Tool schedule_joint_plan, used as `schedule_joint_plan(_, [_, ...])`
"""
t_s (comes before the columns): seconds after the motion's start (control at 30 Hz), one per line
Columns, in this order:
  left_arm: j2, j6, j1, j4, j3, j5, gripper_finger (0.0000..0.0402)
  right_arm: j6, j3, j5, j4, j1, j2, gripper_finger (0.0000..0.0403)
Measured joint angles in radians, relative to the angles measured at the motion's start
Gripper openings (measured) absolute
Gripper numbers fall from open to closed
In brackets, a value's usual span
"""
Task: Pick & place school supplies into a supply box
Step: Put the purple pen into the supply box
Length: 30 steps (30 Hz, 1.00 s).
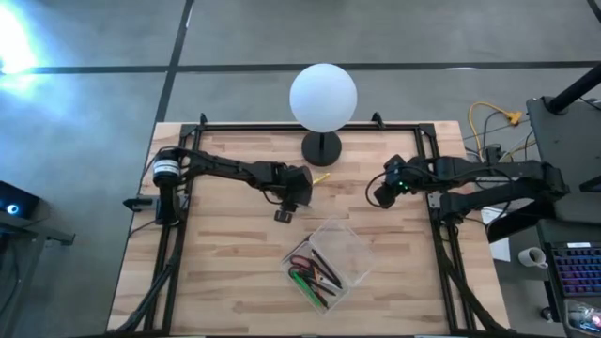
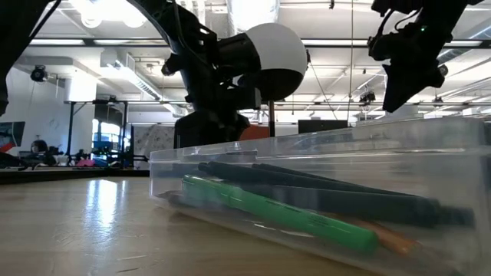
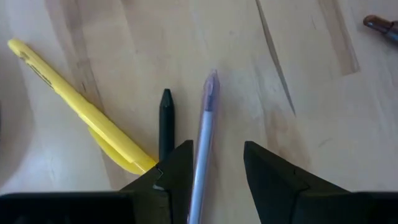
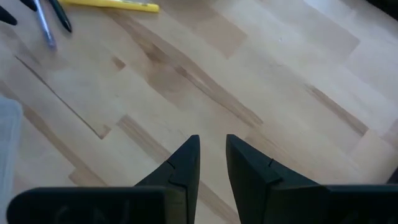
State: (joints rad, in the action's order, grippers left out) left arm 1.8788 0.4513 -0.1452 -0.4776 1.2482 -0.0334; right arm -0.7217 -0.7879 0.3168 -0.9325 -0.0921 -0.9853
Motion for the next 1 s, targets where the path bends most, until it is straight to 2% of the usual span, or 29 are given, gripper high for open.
schedule_joint_plan(0.6, [0.035, 0.0, -0.009, 0.066, -0.065, -0.004, 0.012, -0.004, 0.0, 0.0, 0.004, -0.001, -0.014, 0.0068])
schedule_joint_plan(0.87, [0.037, 0.014, -0.014, 0.062, -0.076, -0.011, 0.0057, 0.0, 0.0, 0.008, 0.004, -0.001, -0.014, 0.0068])
schedule_joint_plan(1.0, [0.037, 0.054, -0.015, 0.059, -0.077, -0.022, 0.0019, 0.016, 0.002, 0.049, 0.004, 0.0, -0.014, 0.0068])
